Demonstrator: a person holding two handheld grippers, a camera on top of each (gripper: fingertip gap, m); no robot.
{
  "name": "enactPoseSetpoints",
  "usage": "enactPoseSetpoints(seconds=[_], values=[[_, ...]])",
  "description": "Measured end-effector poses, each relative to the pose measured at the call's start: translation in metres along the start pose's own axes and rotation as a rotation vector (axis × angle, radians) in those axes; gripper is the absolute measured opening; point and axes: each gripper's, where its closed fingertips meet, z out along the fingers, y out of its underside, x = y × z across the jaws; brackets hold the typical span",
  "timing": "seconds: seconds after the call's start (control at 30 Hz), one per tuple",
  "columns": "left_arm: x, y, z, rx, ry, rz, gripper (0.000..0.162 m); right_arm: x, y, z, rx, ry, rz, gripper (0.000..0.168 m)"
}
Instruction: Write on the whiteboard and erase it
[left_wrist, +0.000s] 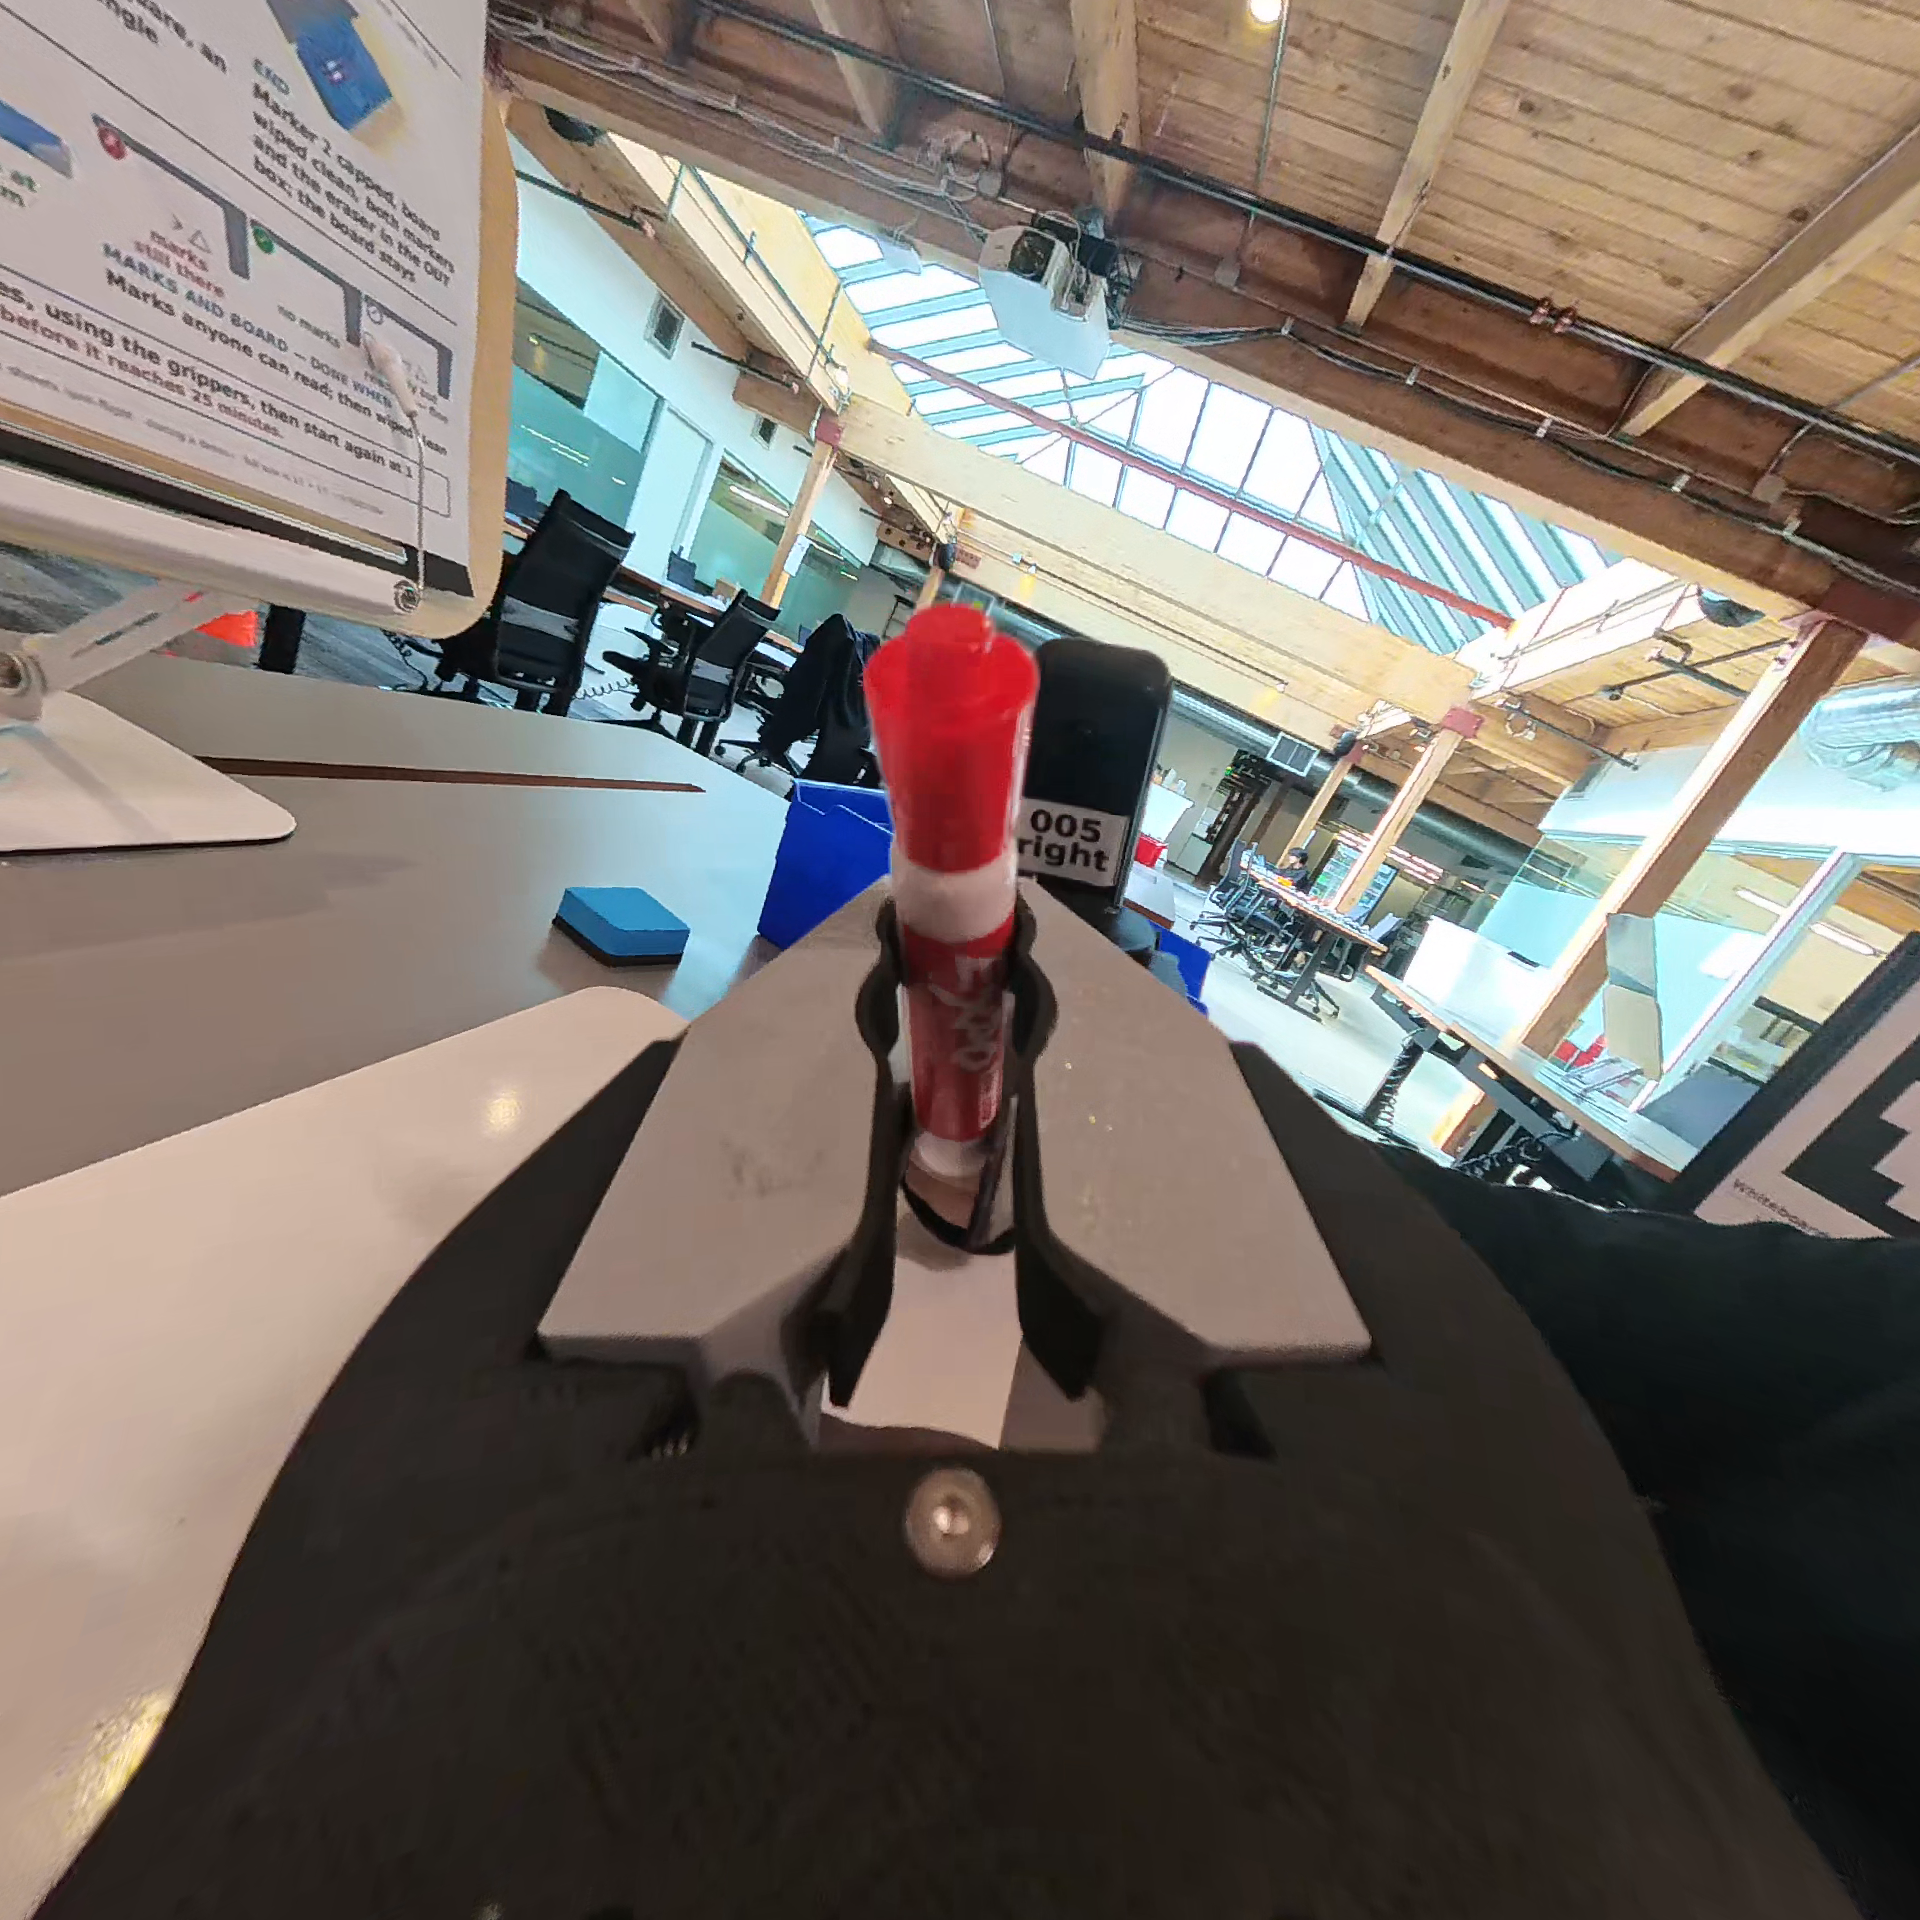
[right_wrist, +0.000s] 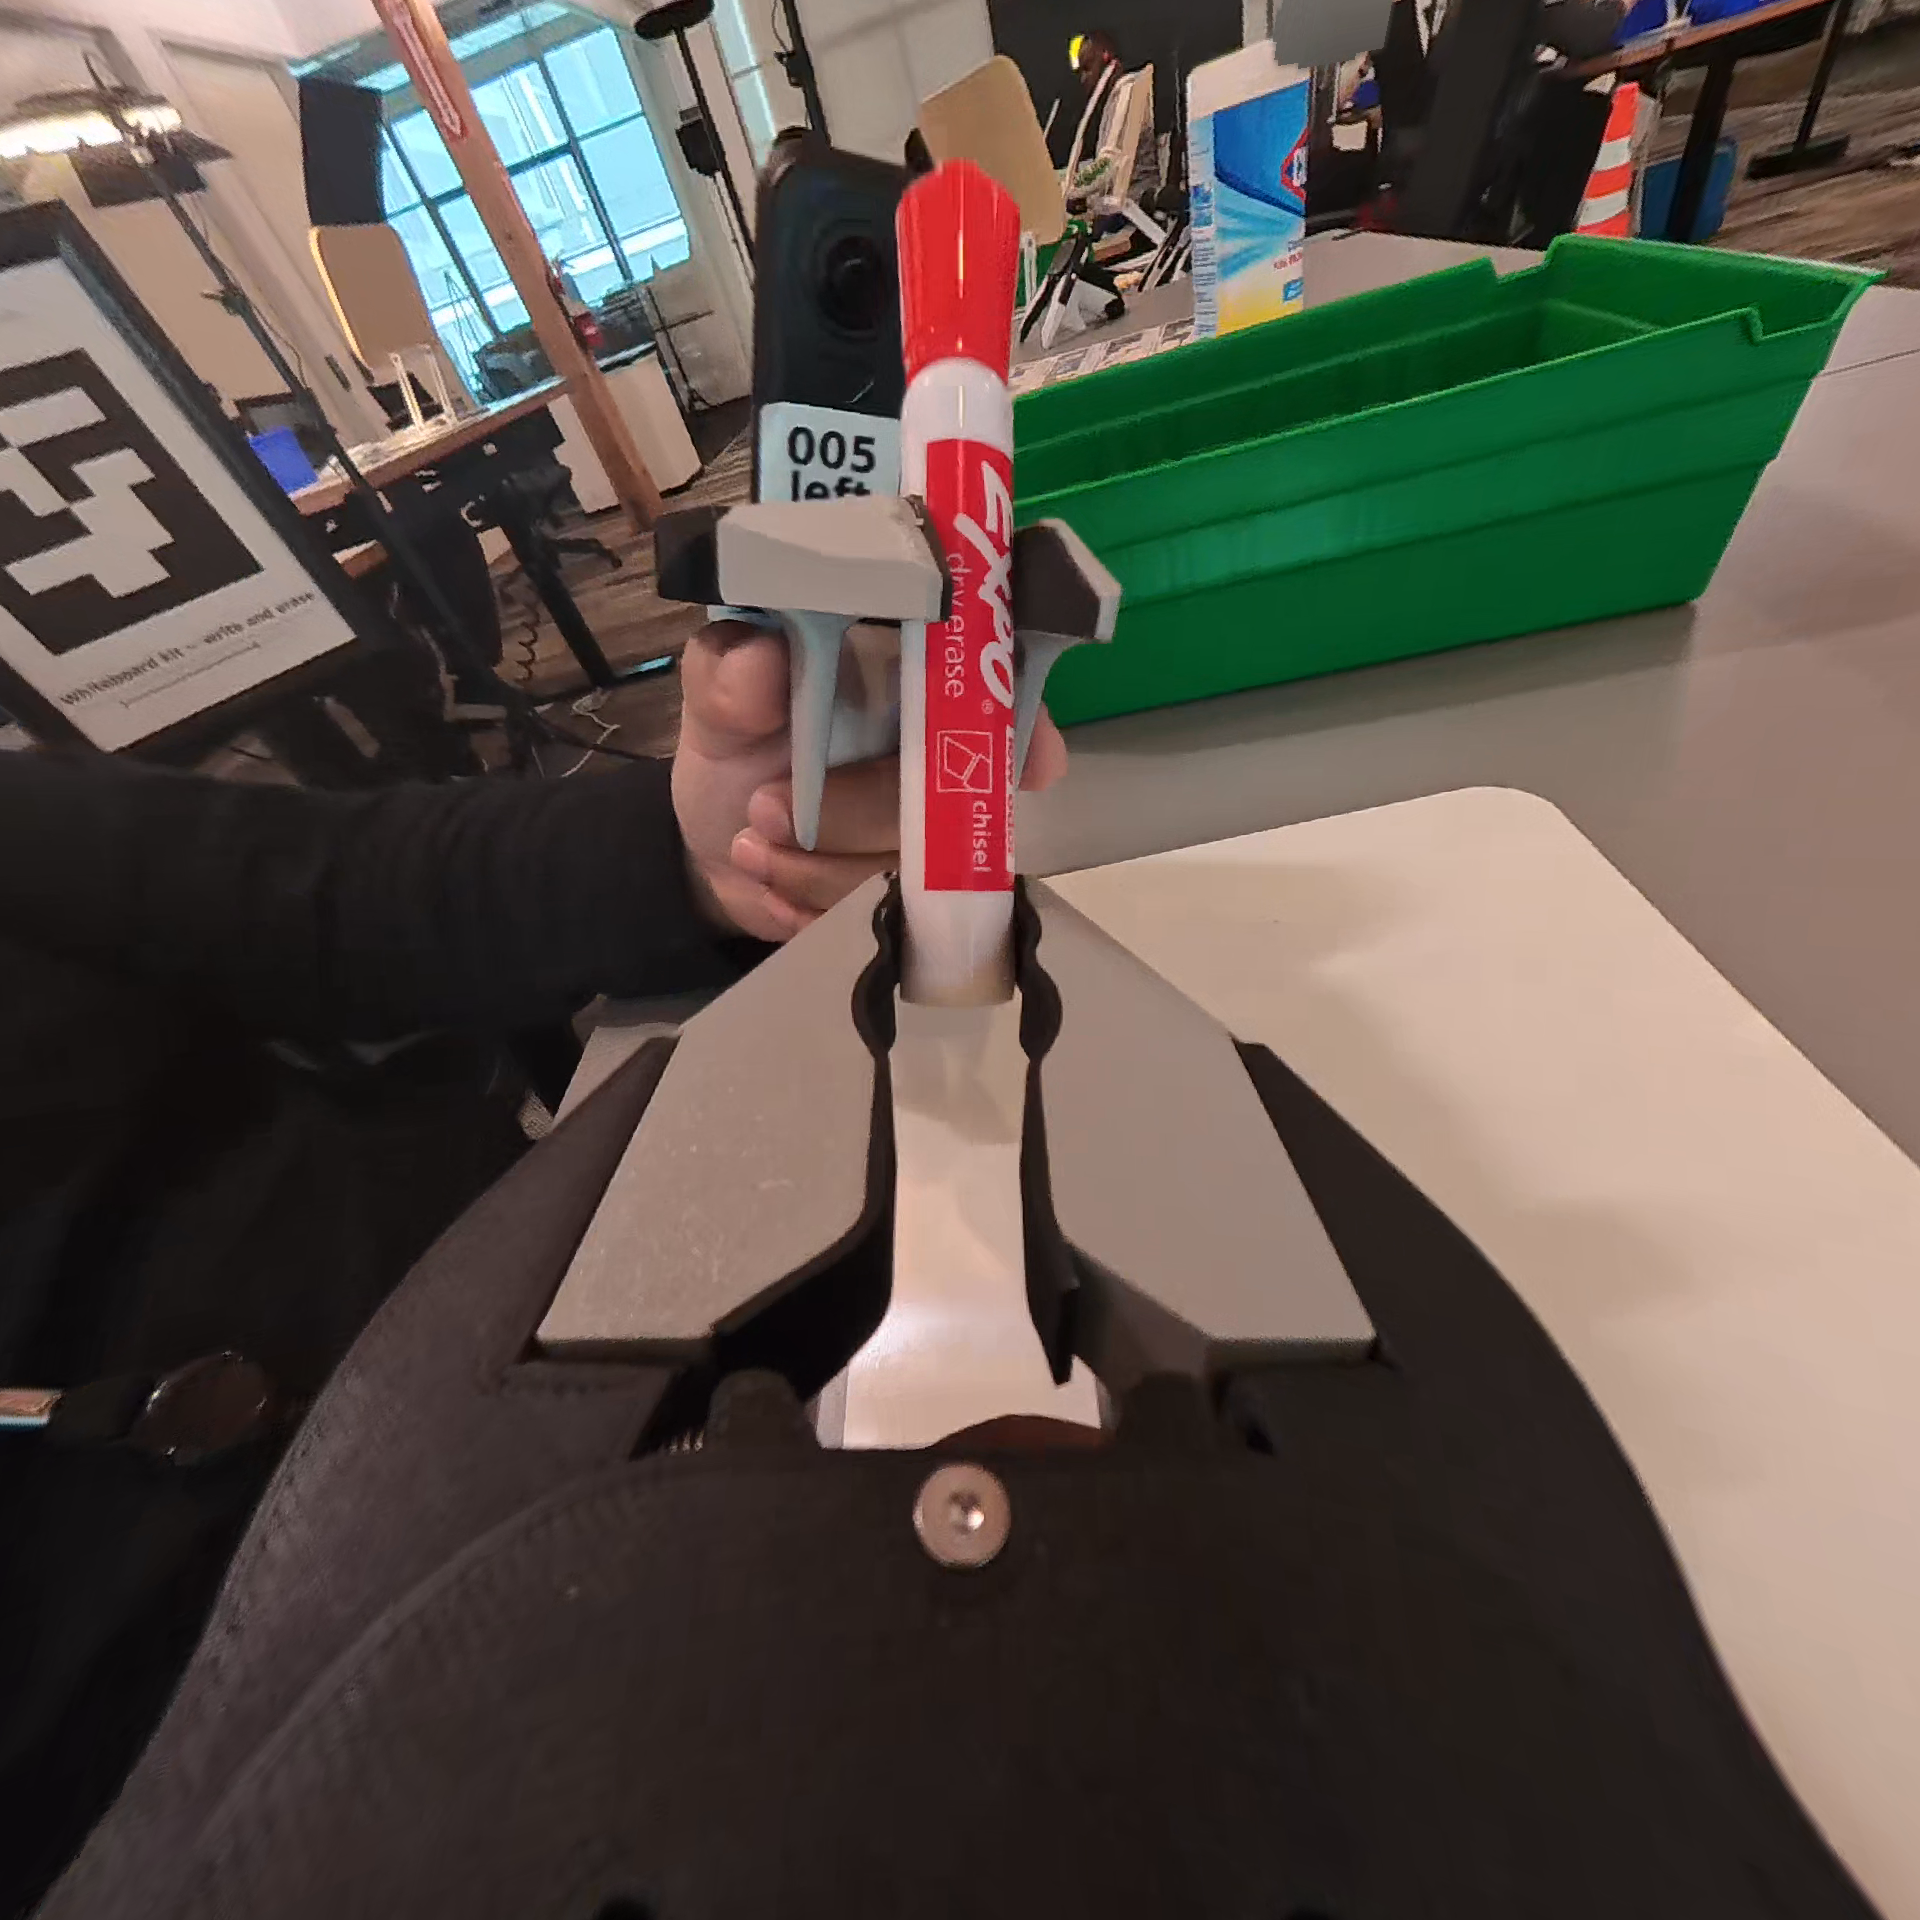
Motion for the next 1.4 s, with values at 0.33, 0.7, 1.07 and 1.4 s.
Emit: enactPoseSetpoints(seconds=[0.33,0.7,1.07,1.4], values=[[0.001,0.013,0.005,-0.056,0.013,-0.017,0.017,0.007,-0.033,-0.038,0.208,-0.086,0.122,0.018],[0.004,0.006,0.004,-0.003,0.041,-0.038,0.016,0.000,-0.039,-0.034,0.297,-0.232,0.299,0.023],[-0.007,0.016,0.004,-0.059,0.002,-0.061,0.023,0.008,-0.033,-0.036,0.236,-0.152,0.255,0.016],[-0.018,0.013,-0.001,-0.046,-0.059,-0.056,0.025,0.024,-0.044,-0.060,0.298,-0.104,0.265,0.016]])
